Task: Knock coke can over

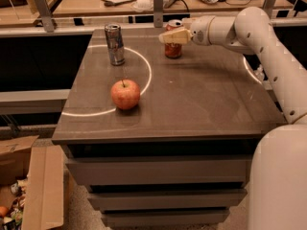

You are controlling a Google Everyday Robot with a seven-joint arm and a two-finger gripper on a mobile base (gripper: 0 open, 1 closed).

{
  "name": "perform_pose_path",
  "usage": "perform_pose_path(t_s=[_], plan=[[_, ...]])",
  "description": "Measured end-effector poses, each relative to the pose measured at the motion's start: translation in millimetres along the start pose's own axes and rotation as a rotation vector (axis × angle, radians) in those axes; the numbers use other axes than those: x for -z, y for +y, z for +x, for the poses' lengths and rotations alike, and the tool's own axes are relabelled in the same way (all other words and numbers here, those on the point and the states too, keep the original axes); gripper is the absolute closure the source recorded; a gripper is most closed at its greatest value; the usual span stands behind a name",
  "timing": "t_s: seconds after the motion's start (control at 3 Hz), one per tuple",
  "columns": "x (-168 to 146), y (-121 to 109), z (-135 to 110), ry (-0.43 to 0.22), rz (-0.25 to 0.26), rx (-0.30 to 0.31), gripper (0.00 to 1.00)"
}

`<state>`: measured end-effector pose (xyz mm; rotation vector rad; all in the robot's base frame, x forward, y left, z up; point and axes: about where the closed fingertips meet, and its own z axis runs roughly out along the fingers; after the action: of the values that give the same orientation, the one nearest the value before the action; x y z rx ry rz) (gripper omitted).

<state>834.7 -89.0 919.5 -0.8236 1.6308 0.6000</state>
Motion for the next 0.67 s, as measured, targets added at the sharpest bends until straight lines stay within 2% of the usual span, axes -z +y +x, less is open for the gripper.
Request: perform_pose_path(t_s=[0.67], plan=[[-6.4, 4.9, -0.3, 0.011, -0.032, -0.017, 0.69]])
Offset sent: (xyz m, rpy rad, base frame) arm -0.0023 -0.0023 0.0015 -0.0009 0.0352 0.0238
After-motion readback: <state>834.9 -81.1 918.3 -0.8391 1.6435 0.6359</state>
